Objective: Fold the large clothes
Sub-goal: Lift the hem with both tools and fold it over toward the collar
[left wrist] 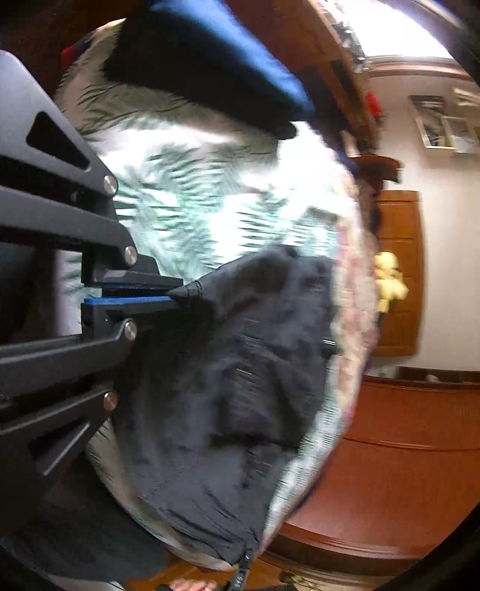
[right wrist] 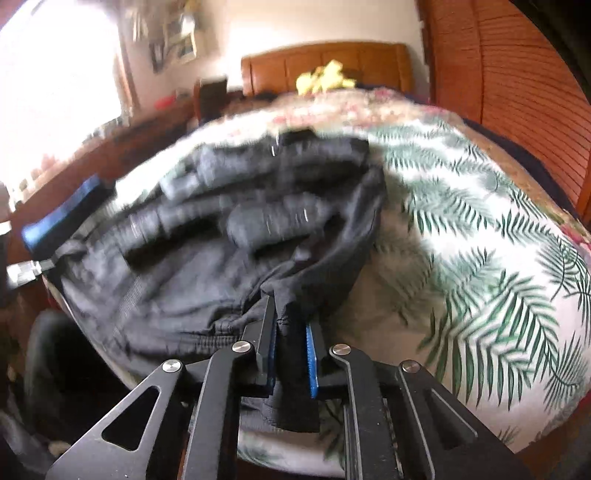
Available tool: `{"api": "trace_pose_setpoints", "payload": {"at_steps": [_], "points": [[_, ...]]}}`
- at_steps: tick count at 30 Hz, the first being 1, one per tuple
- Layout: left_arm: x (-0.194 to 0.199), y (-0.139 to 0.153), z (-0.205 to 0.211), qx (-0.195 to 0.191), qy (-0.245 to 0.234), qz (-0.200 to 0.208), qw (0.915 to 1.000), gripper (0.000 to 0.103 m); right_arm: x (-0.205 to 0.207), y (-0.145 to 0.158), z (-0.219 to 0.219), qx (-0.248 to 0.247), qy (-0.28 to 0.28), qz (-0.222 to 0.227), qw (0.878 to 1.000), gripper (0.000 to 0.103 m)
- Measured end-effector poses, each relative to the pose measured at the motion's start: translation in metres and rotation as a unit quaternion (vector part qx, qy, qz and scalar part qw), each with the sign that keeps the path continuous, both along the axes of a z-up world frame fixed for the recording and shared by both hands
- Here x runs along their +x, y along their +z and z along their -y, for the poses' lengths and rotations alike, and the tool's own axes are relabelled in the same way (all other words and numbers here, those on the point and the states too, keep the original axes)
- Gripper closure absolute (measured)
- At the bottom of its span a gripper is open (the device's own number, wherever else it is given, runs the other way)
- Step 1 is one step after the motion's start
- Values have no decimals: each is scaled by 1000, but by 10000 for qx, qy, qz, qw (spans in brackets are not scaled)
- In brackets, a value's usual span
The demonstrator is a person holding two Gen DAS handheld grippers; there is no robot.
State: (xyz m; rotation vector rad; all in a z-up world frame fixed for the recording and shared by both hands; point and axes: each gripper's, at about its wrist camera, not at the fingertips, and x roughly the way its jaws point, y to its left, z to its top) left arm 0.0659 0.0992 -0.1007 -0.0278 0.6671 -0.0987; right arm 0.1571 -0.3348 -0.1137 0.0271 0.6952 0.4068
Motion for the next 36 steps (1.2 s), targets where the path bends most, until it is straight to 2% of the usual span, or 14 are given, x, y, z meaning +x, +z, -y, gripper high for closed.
{"api": "trace_pose_setpoints", "payload": {"at_steps": [2,4,7,13,18,21,23,25,28,31,36], "points": [[-1,33,5,-38,-12,371,9993,103,0,22,-2,248,1,227,9994,95],[2,57,7,-22,46,522,9986,103,1,45,-6,446,59,392,9982,96],[2,96,13,157,79,876,9960,103,-2,80,-14,557,104,700,9959,96],[-15,164,10,123,50,1554,9878,103,-16,157,-18,785,205,1431,9864,97],[-52,213,12,343,132,2087,9773,103,-40,211,-14,718,252,1907,9787,97],[-75,236,14,312,64,2380,9707,103,-70,238,-5,760,146,2351,9689,97],[-81,244,13,324,17,2439,9692,103,-88,250,0,846,181,2578,9623,97],[-77,243,12,396,4,2385,9703,103,-99,257,0,772,181,2712,9593,97],[-52,224,9,377,-19,2031,9784,103,-97,250,-5,562,230,2641,9626,97],[-9,182,5,451,70,1504,9876,103,-73,219,-14,205,252,2277,9732,97],[50,117,5,370,206,861,9954,103,-20,143,-23,-267,207,1411,9894,97]]}}
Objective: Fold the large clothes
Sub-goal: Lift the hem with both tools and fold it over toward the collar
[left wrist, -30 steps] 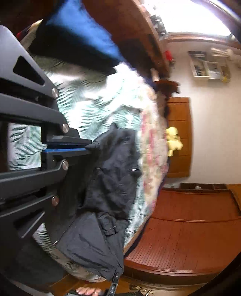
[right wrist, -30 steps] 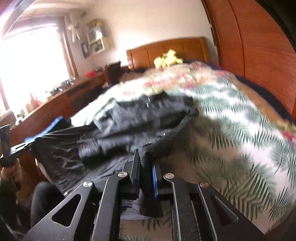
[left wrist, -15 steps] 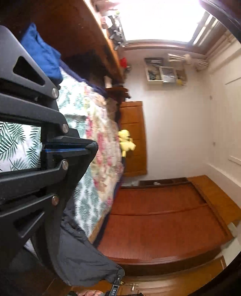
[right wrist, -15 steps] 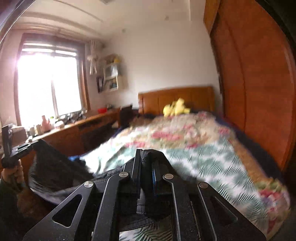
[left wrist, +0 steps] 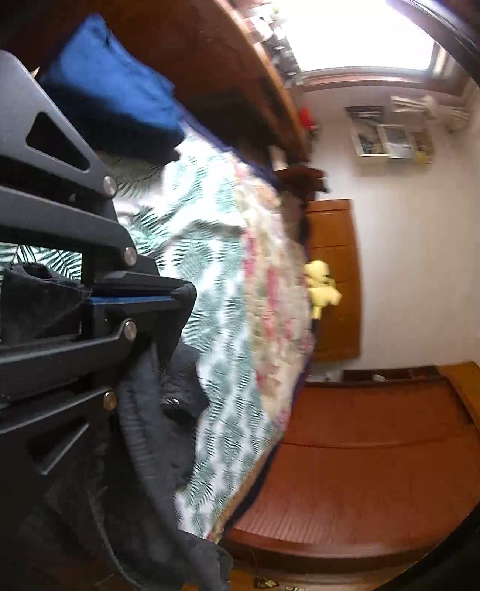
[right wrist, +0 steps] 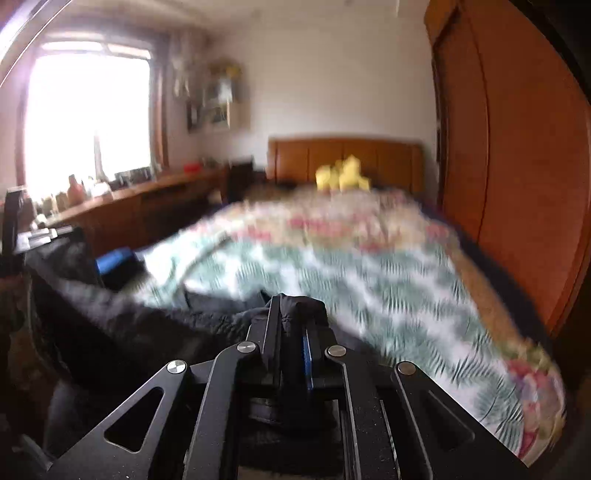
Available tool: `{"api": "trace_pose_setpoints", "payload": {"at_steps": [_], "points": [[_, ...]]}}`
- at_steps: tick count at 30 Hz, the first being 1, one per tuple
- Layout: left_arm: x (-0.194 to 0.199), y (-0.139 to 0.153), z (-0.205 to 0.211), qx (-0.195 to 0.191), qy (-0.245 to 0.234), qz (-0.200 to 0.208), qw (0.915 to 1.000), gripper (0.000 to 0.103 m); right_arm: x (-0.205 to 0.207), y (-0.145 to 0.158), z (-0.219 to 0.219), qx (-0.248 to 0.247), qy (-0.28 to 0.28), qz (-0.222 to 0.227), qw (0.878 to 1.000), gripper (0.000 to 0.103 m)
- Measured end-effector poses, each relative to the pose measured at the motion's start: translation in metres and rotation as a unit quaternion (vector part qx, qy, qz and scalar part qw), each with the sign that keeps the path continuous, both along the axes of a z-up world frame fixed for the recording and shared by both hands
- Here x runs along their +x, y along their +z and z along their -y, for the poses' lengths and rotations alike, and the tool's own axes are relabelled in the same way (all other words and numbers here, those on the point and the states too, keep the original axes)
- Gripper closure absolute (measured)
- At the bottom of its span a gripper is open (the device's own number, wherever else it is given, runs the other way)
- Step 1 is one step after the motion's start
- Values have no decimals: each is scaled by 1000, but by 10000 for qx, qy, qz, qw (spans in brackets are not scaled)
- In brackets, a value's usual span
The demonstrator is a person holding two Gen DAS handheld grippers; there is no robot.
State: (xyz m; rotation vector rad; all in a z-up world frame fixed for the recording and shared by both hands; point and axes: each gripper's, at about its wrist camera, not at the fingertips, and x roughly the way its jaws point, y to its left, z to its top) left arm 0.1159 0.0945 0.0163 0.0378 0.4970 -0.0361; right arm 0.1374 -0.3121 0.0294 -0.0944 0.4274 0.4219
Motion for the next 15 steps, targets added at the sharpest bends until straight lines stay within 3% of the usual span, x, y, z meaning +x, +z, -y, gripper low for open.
{"api": "trace_pose_setpoints", "payload": {"at_steps": [3,6,10,15], "points": [[32,-26,1,39,119,-191,9997,103,35,-35,5,14,-115,-389,9992,97],[57,-32,8,99,173,-212,9996,103,69,-54,13,73,-298,-547,9980,97],[102,-29,13,92,52,-261,9996,103,126,-57,22,251,-473,-604,9967,97],[145,-24,24,347,88,-206,9991,103,183,-56,15,156,-675,-554,9961,97]]}}
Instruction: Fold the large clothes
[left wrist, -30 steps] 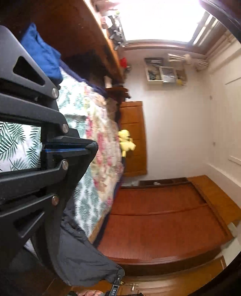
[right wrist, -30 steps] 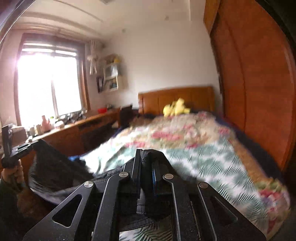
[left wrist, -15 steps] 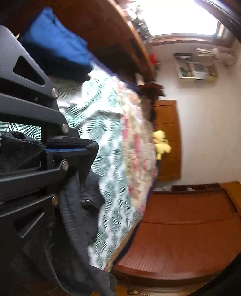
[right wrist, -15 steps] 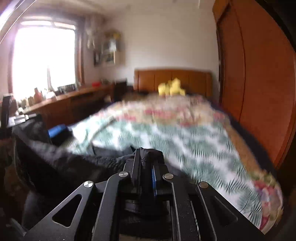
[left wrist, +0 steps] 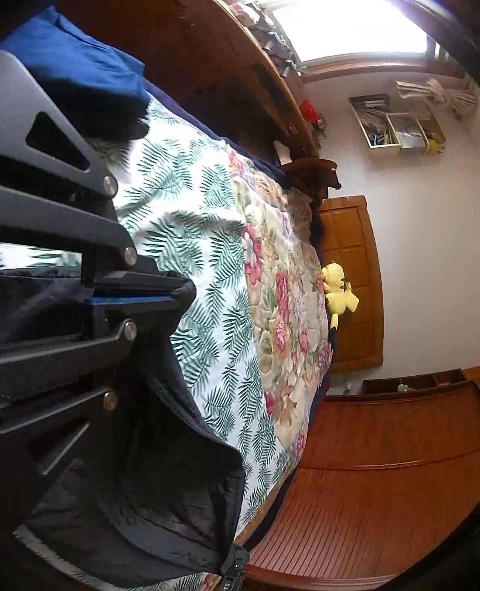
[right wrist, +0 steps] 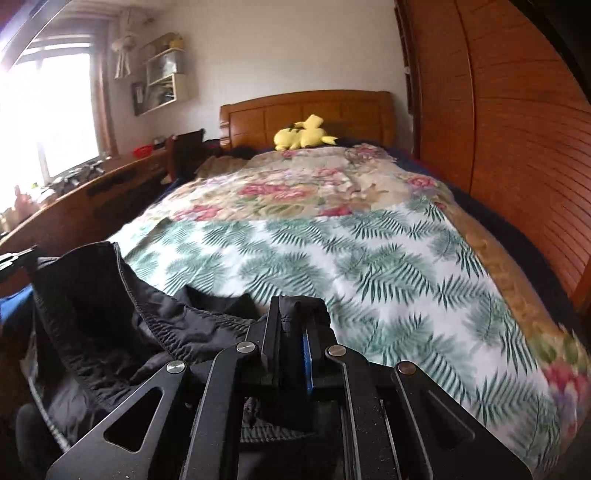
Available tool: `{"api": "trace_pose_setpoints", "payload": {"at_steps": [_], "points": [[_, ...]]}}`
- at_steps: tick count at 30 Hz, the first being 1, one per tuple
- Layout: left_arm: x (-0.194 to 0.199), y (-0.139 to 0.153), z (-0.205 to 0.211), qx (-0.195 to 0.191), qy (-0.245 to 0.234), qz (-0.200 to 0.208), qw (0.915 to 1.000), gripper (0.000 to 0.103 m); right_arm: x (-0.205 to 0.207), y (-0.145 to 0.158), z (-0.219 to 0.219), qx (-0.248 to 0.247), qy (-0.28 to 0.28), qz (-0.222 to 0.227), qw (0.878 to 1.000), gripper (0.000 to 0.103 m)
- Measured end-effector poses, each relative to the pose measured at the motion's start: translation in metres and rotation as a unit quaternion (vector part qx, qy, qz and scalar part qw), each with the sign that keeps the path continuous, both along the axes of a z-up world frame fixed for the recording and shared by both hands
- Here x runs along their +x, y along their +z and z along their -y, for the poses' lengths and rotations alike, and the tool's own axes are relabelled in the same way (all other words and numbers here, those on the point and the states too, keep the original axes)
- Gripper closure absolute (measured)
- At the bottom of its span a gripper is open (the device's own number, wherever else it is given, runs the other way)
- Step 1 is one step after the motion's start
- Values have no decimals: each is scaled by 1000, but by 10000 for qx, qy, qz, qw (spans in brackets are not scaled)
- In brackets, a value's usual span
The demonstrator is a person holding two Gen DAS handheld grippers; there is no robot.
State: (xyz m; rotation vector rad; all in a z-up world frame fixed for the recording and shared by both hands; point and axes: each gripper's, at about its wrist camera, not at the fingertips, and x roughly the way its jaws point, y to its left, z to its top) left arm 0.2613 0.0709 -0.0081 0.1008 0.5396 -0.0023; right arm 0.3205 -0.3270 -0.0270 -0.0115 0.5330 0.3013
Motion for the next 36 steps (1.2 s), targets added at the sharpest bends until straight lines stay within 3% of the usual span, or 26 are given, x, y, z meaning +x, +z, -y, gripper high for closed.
{"api": "trace_pose_setpoints", "payload": {"at_steps": [7,13,17,24,27,29,32,36], "points": [[31,-18,6,-86,-55,-187,9998,102,57,-28,-5,-289,-257,-291,9988,96],[36,-42,11,-46,-105,-531,9985,101,75,-61,-7,-371,-290,-668,9967,96],[25,-44,10,-116,-97,-446,9989,99,71,-70,-10,-626,-338,-714,9949,92],[-5,-34,8,-101,-33,-174,9998,96,64,-61,-27,-1247,-434,-586,9895,87],[-19,-31,6,-429,-130,-123,9989,96,61,-54,-37,-1359,-477,-535,9881,78],[-29,-31,7,-577,-197,-54,9981,96,62,-53,-40,-1350,-458,-600,9880,67],[-42,-33,12,-697,-293,-3,9971,96,61,-50,-42,-1361,-602,-604,9870,39],[-54,-33,18,-821,-450,-2,9956,95,62,-44,-38,-1185,-735,-647,9881,35]]}}
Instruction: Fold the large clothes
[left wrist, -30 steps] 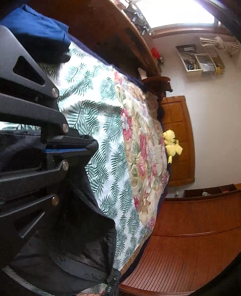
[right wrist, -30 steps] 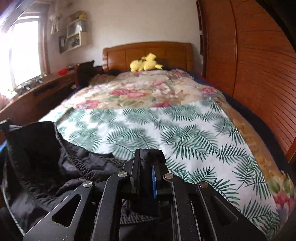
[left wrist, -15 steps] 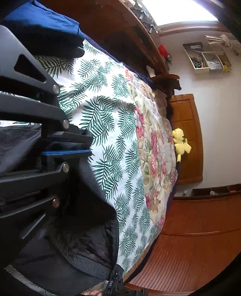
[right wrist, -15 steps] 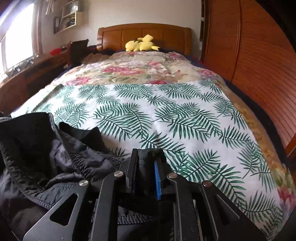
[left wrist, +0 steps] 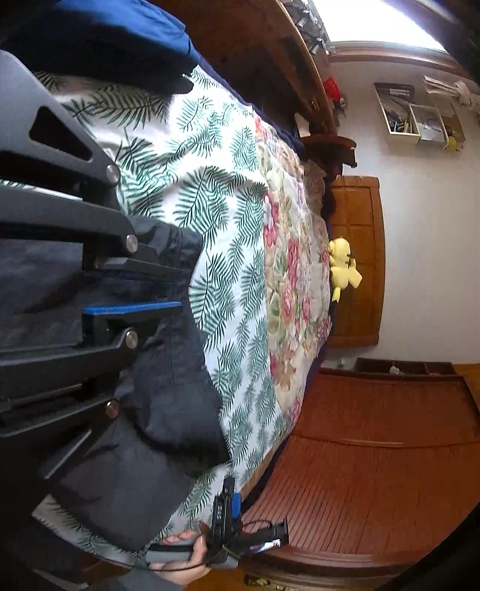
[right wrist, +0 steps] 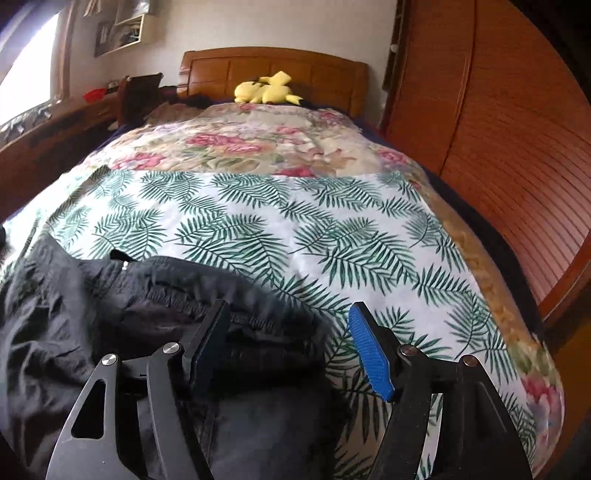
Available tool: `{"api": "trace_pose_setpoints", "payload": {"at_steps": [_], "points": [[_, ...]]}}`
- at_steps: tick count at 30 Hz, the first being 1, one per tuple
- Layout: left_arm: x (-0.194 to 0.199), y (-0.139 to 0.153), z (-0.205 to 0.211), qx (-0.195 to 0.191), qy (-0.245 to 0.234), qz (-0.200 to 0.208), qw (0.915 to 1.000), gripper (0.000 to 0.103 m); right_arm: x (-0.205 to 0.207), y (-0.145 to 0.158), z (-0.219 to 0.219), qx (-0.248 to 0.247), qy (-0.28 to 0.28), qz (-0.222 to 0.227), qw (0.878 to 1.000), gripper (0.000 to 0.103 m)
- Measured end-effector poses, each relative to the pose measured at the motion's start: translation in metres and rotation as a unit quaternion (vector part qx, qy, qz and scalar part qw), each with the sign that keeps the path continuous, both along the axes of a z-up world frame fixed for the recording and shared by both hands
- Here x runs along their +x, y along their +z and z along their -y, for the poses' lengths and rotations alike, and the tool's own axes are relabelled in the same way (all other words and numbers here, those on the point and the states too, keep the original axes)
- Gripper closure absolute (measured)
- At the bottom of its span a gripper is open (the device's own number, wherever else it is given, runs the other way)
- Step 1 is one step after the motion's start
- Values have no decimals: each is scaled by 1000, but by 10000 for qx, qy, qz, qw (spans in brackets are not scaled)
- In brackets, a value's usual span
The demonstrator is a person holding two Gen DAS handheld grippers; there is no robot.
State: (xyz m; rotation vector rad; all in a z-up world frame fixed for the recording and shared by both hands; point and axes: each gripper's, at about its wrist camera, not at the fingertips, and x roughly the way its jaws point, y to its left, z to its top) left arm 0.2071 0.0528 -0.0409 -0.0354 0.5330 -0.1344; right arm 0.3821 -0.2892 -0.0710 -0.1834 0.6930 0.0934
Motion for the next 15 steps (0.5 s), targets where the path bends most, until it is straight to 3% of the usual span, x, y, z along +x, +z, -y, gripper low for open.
{"api": "trace_pose_setpoints", "payload": {"at_steps": [6,11,15], "points": [[-15,-7,11,-72,-111,-35,9999,95,-18,5,-42,202,776,7,9968,35],[-22,-19,16,-84,-134,-179,9997,95,-8,-20,-93,450,1231,-509,9901,35],[-27,-27,21,-66,-182,-305,9993,95,13,-46,-121,434,1215,-931,9873,39]]}}
